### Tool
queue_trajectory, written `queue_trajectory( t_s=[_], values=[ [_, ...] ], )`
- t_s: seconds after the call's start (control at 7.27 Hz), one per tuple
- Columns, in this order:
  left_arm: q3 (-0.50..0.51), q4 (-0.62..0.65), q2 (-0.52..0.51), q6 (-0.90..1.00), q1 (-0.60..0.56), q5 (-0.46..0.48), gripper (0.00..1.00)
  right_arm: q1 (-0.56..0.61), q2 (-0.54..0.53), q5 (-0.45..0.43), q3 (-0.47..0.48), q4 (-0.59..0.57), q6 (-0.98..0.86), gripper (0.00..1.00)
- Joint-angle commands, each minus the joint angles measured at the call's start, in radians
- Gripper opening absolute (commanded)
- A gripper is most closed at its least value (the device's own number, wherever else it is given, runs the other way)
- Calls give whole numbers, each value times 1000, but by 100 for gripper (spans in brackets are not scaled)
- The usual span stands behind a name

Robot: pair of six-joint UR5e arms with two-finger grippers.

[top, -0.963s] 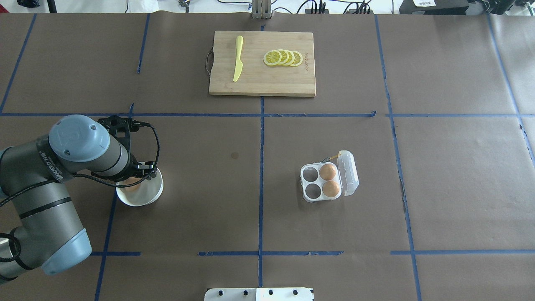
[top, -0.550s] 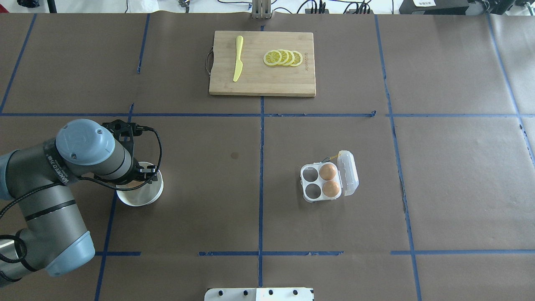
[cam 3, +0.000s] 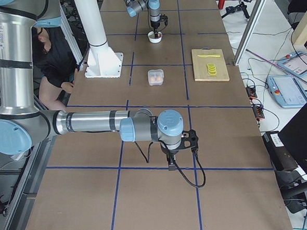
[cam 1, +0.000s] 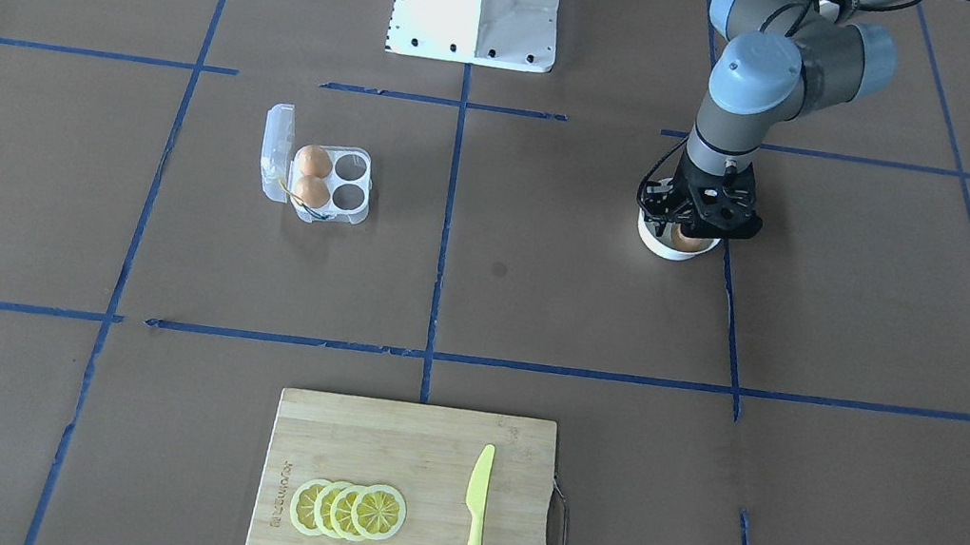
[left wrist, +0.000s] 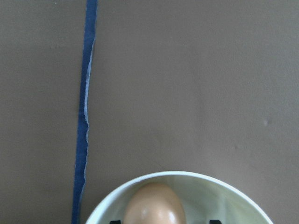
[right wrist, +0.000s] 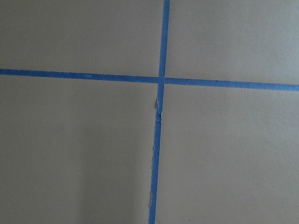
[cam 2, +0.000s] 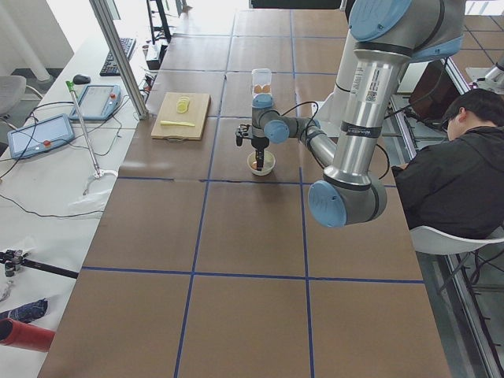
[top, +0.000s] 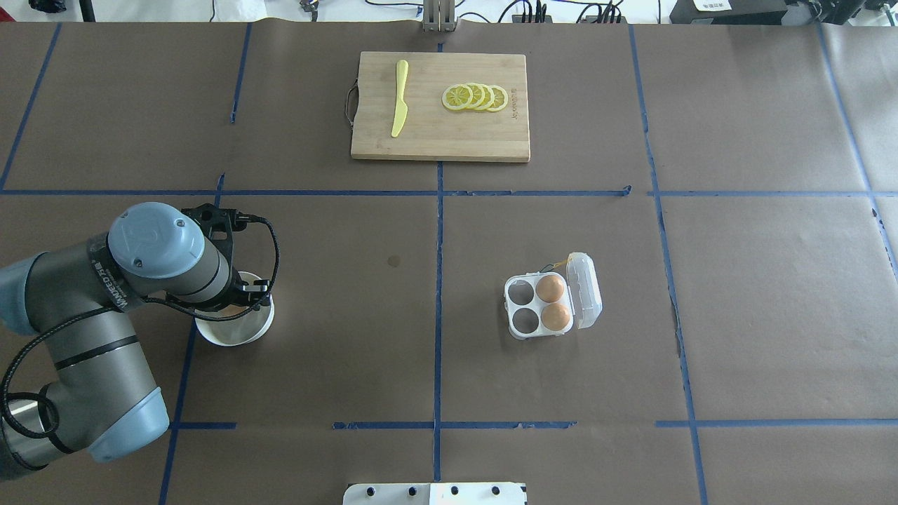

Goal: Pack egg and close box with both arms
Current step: 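Close the left gripper on the brown egg in the bowl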

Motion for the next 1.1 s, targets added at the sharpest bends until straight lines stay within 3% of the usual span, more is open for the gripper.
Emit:
queue_trajectory(
  t_s=[0.0, 0.14, 0.28, 0.69, 0.96],
  values=[
    [0, 0, 0, 1, -1, 1, 54, 0, 1, 0, 3, 0, 0, 100],
    [0, 0, 0, 1, -1, -1, 46, 0, 1, 0, 7, 0, 0, 100],
    [-2, 0, -2, 1, -1, -1, 44, 0, 1, 0, 15, -3, 2, 100],
    [-60, 3, 9, 0, -12, 1, 14, 0, 1, 0, 15, -3, 2, 100],
    [-109, 11, 45, 1, -7, 1, 11, 0, 1, 0, 15, -3, 2, 100]
  ],
)
